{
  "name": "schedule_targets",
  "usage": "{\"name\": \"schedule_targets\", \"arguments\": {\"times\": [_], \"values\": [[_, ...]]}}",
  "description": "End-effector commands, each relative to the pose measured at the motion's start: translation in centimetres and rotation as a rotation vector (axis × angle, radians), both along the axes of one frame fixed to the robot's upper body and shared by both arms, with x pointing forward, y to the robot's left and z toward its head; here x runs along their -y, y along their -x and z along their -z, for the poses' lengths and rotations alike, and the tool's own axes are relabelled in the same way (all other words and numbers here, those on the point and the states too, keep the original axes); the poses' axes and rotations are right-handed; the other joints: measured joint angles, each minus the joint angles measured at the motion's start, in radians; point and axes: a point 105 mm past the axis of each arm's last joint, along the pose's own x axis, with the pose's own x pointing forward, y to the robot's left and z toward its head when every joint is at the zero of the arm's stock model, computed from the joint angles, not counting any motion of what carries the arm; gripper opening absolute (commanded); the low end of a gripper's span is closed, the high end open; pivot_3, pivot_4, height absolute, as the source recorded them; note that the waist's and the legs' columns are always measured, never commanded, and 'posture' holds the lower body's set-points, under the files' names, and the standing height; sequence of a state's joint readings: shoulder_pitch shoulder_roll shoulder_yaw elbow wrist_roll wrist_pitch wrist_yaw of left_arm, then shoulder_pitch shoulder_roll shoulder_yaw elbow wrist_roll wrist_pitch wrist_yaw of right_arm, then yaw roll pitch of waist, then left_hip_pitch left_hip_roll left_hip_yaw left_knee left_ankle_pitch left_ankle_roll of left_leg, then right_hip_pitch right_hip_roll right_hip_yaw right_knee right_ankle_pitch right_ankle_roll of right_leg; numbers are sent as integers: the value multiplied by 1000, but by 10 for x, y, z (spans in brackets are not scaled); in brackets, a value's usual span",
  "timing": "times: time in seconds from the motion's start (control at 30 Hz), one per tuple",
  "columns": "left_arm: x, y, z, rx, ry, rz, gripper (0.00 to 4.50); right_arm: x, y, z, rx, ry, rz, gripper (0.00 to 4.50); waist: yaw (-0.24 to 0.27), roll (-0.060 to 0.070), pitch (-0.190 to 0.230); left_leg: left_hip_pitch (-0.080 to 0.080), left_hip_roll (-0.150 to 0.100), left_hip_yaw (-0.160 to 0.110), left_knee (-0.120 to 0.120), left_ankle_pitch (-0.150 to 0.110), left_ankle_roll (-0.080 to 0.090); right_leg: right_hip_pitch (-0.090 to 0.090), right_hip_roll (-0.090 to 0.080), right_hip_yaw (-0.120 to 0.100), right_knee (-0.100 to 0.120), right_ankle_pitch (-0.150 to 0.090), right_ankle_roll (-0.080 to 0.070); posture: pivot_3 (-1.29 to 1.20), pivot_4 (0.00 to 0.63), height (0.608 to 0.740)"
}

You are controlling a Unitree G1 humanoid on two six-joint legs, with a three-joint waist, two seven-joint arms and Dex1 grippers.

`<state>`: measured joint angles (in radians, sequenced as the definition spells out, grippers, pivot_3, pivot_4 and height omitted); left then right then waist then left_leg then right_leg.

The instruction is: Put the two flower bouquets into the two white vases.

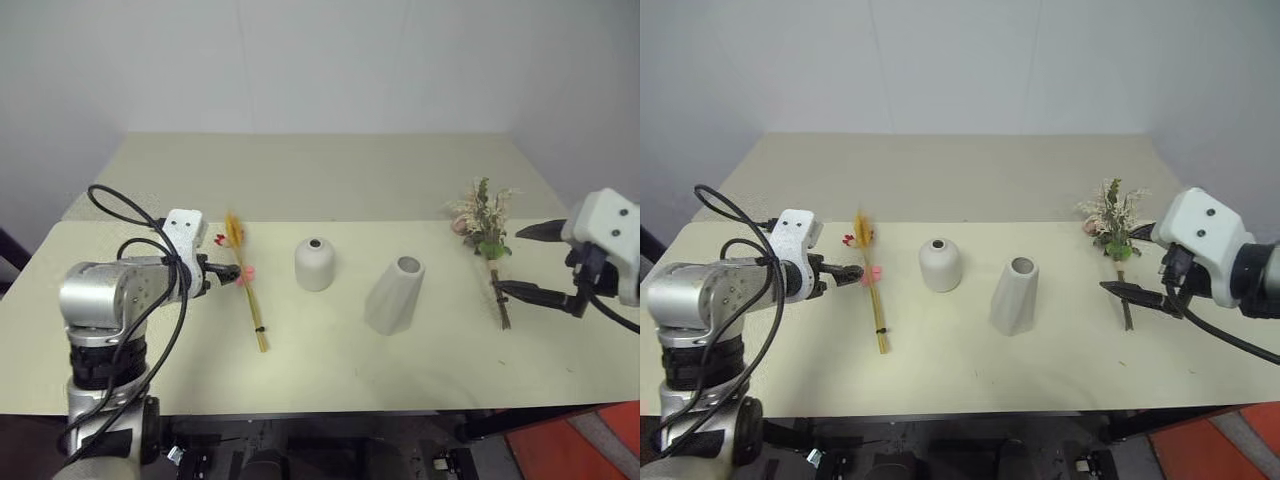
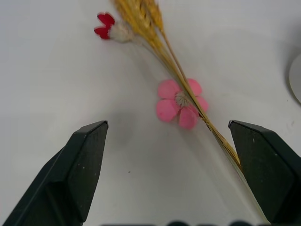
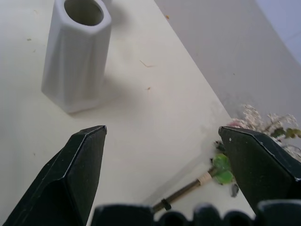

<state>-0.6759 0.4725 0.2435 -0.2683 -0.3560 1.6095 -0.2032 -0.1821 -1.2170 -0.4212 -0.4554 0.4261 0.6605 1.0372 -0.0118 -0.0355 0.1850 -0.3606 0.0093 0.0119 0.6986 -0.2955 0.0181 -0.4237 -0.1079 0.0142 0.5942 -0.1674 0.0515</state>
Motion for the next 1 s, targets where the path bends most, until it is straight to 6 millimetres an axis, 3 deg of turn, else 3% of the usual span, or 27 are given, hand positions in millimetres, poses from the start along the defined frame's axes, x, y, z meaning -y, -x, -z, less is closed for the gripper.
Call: {"name": "schedule_targets", "arguments": {"times": [0.03, 0.23, 0.47, 0.63, 0.77, 1.0], "values": [[16, -5, -6, 13, 53, 34, 4483, -8, -2, -7, 50, -11, -26, 4500, 3, 0, 0, 0, 0, 0, 0, 0, 0, 0, 0, 0, 0, 0, 0, 0, 150, 740], [46, -10, 13, -54, 106, 76, 4483, -14, -3, -5, 62, -30, -34, 4500, 6, 0, 0, -2, -2, -1, 1, 0, -1, 0, -2, -1, 0, 0, 0, 0, 150, 740], [53, -17, 19, -87, 165, 4, 4483, -14, 0, -6, 75, -31, -21, 4500, 6, 0, 0, -2, -2, -2, 1, 0, -1, 0, -2, -1, 0, 0, 0, 0, 150, 740], [59, -23, 19, -122, 326, -26, 4483, -13, 1, -5, 75, -36, -11, 4500, 8, 0, 0, -2, -3, -3, 1, 0, -1, 0, -2, -1, 0, 0, 0, 0, 150, 740], [66, -23, 28, -165, 405, -59, 3540, -12, 1, -3, 72, -38, -6, 4500, 11, 0, 0, -2, -3, -3, 1, 0, -1, 0, -2, -1, 0, 0, 0, 0, 150, 740], [65, -20, 34, -182, 469, -142, 1395, -12, -1, -2, 68, -50, -2, 4500, 18, -1, 0, -2, -5, -4, 1, 1, -1, 0, -4, -1, 0, 0, 0, 0, 150, 740]]}}
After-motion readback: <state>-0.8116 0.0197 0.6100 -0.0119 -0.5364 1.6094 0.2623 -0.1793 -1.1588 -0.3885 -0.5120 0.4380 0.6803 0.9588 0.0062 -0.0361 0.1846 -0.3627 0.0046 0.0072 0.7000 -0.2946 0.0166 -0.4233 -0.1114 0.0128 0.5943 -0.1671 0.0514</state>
